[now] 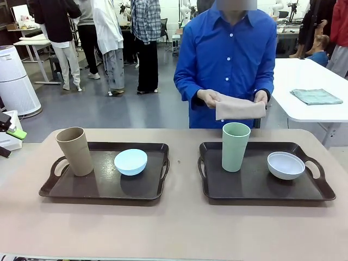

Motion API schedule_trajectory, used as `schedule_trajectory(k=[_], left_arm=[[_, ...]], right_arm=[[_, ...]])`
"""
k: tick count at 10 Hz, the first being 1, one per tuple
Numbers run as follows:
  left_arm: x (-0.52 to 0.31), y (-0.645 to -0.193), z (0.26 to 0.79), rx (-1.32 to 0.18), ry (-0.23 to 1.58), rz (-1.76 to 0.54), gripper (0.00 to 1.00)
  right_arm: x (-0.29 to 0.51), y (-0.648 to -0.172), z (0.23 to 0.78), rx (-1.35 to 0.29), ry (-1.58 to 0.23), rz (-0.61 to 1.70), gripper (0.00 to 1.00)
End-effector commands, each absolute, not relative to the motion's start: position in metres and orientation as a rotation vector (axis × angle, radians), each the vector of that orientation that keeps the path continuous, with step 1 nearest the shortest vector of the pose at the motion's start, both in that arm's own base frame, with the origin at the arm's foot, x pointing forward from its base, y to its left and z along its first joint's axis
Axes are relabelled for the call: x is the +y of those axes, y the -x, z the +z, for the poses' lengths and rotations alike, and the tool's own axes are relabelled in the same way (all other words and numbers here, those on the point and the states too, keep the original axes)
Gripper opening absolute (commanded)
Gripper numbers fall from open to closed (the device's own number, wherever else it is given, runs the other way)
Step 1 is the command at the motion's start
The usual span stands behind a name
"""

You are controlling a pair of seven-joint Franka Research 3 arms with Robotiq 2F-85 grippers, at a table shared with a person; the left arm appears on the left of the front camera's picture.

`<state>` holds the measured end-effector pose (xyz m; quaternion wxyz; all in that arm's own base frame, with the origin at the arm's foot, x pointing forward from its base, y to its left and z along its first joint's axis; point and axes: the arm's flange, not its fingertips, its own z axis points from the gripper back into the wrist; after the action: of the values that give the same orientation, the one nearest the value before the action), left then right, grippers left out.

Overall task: Set up a tray with a mat and arrange the tableware.
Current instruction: Pick up the Picnic Bowl and Reusable plastic cup from the Handle tray in front of the human's position and hold them in the air.

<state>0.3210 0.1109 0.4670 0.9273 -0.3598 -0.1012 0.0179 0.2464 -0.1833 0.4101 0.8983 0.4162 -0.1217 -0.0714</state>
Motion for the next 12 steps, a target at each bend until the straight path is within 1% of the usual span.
schedule_trajectory(k=[1,2,3,6,7,8,11,12], left_arm=[[0.110,-0.322,0.467,-0.212,0.762,0.031,1.00],[0.111,-0.321,0.467,-0.207,0.738,0.037,1.00],[0.094,-0.323,0.491,-0.347,0.649,-0.070,1.00],[0.040,-0.335,0.566,-0.520,0.427,-0.240,1.00],[0.015,-0.338,0.588,-0.564,0.378,-0.337,1.00],[-0.011,-0.343,0.604,-0.571,0.338,-0.470,1.00],[-0.091,-0.363,0.630,-0.429,0.319,-1.072,1.00],[-0.116,-0.369,0.635,-0.450,0.326,-1.224,1.00]], right_arm=[[-0.184,-0.246,0.409,-0.253,-0.868,-0.150,1.00],[-0.183,-0.246,0.410,-0.252,-0.862,-0.148,1.00],[-0.174,-0.251,0.417,-0.258,-0.788,-0.132,1.00],[-0.146,-0.261,0.458,-0.250,-0.661,-0.102,1.00],[-0.136,-0.267,0.470,-0.224,-0.610,-0.101,1.00],[-0.124,-0.273,0.480,-0.210,-0.567,-0.095,1.00],[-0.077,-0.301,0.502,-0.145,-0.402,-0.101,1.00],[-0.059,-0.312,0.500,-0.128,-0.310,-0.121,1.00]])
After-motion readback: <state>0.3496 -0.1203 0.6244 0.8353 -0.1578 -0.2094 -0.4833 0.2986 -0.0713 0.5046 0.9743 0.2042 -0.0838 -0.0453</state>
